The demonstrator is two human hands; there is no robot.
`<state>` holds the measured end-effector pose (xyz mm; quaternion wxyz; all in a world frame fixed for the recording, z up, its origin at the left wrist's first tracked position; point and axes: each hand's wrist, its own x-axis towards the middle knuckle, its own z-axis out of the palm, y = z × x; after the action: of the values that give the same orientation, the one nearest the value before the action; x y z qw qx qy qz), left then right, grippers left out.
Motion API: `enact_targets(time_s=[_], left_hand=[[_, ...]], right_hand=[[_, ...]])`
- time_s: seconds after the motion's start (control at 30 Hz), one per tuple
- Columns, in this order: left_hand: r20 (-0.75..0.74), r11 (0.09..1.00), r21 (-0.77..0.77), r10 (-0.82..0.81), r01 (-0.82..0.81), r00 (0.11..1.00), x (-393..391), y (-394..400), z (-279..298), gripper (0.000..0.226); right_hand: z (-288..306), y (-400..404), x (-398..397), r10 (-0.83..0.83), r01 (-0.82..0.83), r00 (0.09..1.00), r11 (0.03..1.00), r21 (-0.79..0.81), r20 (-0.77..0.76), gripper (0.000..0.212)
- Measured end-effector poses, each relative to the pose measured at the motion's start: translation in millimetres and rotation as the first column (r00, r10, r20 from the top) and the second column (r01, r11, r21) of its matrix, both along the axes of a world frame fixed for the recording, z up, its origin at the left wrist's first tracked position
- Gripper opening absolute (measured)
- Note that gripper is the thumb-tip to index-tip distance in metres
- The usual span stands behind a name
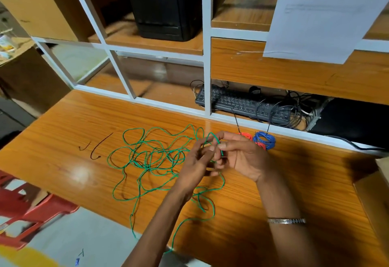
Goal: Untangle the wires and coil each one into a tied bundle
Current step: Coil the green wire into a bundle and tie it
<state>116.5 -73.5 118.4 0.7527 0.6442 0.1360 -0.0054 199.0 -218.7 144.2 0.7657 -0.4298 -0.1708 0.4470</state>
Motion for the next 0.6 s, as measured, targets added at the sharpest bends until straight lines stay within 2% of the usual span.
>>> enact_targets(time_s=[0.03,0.1,0.17,0.2,0.27,0.33,0.43,0.5,0.6], left_hand=[[0.019,0.999,-0.001,0.036,-0.036,0.999,1.6,-2.1,1.9,0.021],[0.067,0.992,-0.023,0.122,-0.121,0.99,6.1,-2.2,3.7,0.013],[0.13,0.985,-0.011,0.174,-0.174,0.976,10.8,0.8,4.7,0.015],[0.149,0.982,0.01,0.188,-0.191,0.971,12.1,3.2,3.5,0.019],[0.178,0.975,0.063,0.201,-0.215,0.963,15.5,9.1,4.9,0.026],[0.223,0.96,0.135,0.211,-0.244,0.952,18.9,15.1,2.3,0.027],[0.294,0.947,0.234,0.145,-0.218,0.945,19.0,19.8,-0.8,0.026],[0.257,0.945,0.255,0.139,-0.206,0.956,21.9,20.1,-1.5,0.024],[0.227,0.951,0.27,0.088,-0.149,0.97,27.0,18.1,1.0,0.028]], right_hand=[[5.2,1.9,0.4,0.0,0.0,1.0,1.0,0.022,-0.03,0.021],[9.5,5.6,2.8,0.025,-0.019,0.994,0.998,0.056,-0.102,0.044],[9.8,9.4,3.3,0.104,-0.094,0.985,0.993,0.071,-0.141,0.068],[7.8,11.8,1.9,0.145,-0.136,0.979,0.988,0.073,-0.14,0.071],[8.1,19.2,2.2,0.197,-0.189,0.968,0.98,0.066,-0.153,0.068],[12.2,24.8,7.4,0.228,-0.225,0.96,0.974,0.039,-0.164,0.051],[21.3,24.1,13.3,0.232,-0.236,0.97,0.97,-0.053,-0.076,0.034],[24.3,20.8,14.7,0.173,-0.177,0.984,0.978,-0.108,-0.041,0.033],[24.3,16.1,20.0,0.157,-0.172,0.98,0.977,-0.128,-0.121,0.042]])
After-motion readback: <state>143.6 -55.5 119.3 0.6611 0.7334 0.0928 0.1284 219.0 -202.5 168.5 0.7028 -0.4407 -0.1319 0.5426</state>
